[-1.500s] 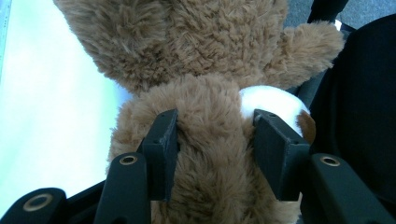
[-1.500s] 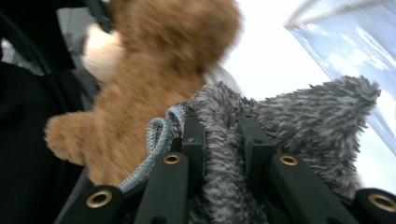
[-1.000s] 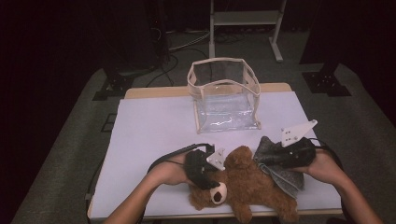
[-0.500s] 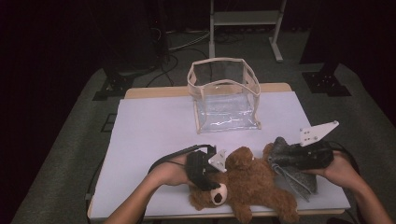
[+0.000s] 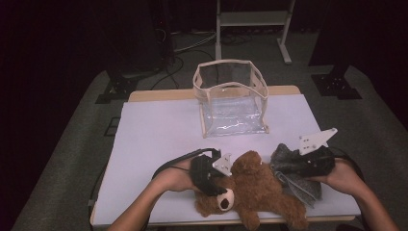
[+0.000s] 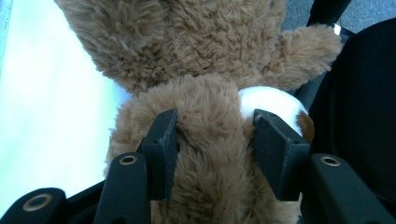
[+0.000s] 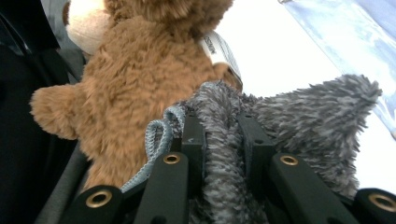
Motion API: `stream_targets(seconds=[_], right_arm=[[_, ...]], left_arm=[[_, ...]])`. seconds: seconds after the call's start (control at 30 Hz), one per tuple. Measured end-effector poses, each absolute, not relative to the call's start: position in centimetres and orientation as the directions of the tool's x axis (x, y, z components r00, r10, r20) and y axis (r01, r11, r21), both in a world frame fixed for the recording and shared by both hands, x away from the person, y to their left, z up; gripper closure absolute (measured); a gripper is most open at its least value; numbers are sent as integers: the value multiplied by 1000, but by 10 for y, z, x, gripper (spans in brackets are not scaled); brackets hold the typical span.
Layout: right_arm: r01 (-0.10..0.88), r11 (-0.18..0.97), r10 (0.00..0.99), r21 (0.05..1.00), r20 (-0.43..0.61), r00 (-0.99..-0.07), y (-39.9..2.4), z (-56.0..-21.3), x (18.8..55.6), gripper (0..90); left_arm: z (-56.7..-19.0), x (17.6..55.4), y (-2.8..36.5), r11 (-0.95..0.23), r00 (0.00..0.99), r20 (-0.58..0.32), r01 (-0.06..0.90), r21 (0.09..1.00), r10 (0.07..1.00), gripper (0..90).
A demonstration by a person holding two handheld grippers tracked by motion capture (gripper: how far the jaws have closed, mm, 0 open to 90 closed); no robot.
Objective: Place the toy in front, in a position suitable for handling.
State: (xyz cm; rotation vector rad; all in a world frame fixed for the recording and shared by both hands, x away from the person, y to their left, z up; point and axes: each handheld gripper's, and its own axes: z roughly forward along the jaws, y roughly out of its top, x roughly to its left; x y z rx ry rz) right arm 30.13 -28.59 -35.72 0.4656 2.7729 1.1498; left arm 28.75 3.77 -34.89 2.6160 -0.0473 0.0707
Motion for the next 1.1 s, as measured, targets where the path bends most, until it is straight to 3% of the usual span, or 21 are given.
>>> stream_targets(seconds=[0.13,0.33,0.83,1.1], right_arm=[[223,645,301,731,26,-953,-285,-351,296,747],[128,607,199,784,6,-980,-257,-324,292,747],[93,641,148,762,-3,-989,-192,-324,320,747],[102,737,137,669,0,-991,-172,-343,323,747]], left_arm=[[-349,288,35,-870,998,61,-47,490,-19,505],[-348,288,34,-872,998,62,-50,488,-23,505],[-349,284,39,-860,995,90,-74,505,-33,503],[-351,284,42,-845,997,79,-60,531,-20,503]])
